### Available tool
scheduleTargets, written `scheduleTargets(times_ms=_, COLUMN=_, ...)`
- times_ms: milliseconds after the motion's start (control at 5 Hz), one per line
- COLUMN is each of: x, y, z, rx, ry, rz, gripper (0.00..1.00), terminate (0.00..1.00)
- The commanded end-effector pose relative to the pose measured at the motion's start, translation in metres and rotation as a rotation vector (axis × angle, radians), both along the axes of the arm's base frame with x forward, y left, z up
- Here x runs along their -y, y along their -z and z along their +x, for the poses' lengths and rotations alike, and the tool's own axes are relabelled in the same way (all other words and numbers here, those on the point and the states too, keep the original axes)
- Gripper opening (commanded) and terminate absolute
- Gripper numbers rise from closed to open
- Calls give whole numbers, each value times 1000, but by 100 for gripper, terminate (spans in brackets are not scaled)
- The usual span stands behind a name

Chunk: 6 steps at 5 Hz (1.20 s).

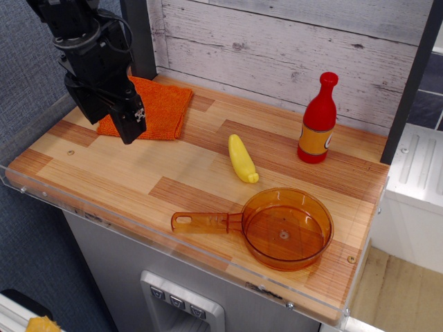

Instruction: Moved plastic pot on top of orange cloth

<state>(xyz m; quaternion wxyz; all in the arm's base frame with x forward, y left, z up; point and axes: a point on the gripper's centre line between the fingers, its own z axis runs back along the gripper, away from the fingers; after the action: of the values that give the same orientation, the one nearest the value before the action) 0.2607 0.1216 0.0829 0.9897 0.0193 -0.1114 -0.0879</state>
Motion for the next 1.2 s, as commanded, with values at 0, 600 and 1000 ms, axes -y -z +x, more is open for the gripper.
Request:
scheduleTargets(times_ms=0, x=0, y=0, z=0, rx=0, ry=0, rz=0, gripper=100, terminate=0)
scheduleTargets(times_ms=600, x=50, y=7, z=2, rx=-2, ry=614, rz=73, gripper=100, terminate=0)
scheduleTargets(times_ms=1000, x=101, y=16, z=-6, rx=-138, ry=854, rz=125, gripper=100, terminate=0)
